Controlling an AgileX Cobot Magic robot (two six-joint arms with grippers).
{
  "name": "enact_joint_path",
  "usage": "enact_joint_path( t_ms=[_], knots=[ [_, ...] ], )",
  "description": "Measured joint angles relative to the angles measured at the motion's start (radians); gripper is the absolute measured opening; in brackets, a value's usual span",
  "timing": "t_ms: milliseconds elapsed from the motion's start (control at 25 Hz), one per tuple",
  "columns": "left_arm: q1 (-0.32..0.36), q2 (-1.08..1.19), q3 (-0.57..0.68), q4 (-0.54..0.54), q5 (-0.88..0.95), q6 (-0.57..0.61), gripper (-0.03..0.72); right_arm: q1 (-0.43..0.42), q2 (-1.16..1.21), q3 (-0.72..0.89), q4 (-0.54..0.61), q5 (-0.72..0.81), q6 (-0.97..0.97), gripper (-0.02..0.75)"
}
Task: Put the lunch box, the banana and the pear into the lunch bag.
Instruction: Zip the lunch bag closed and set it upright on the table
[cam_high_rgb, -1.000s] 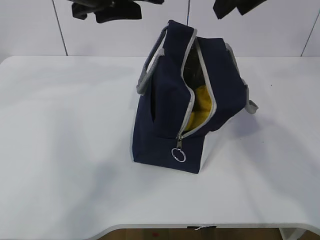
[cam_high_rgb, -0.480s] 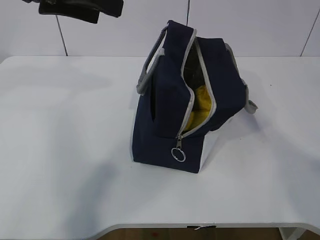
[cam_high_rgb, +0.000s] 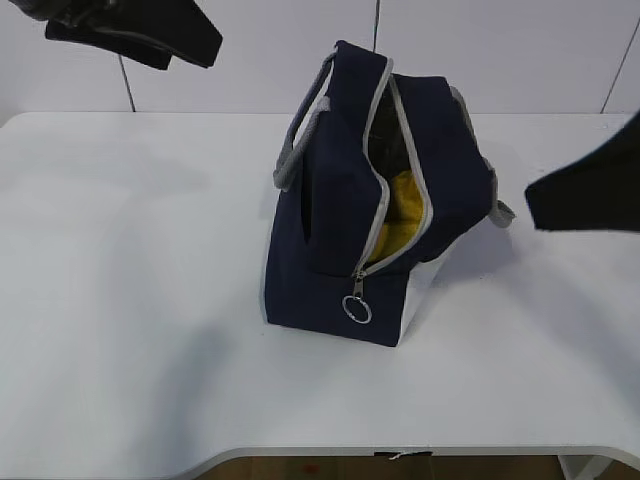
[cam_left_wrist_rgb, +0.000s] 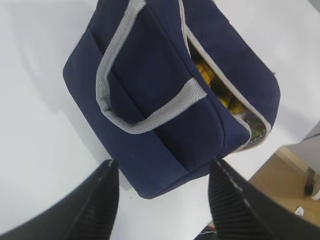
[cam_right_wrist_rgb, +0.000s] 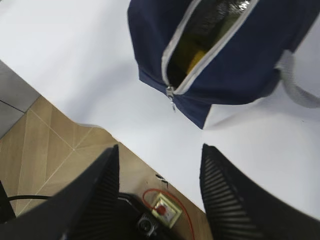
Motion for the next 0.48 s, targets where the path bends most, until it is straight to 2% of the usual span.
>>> enact_joint_path(
  t_ms=[200,480],
  knots=[
    [0.000,0.000,0.000,0.004,0.018,0.019,0.418,0.000,-0.033,0.192,0.166,-0.149,-0.229,0.419],
    [0.000,-0.004,0.000,0.006,0.019,0.019,0.403,0.000,0.039,0.233,0.229,-0.231,-0.303,0.419]
  ],
)
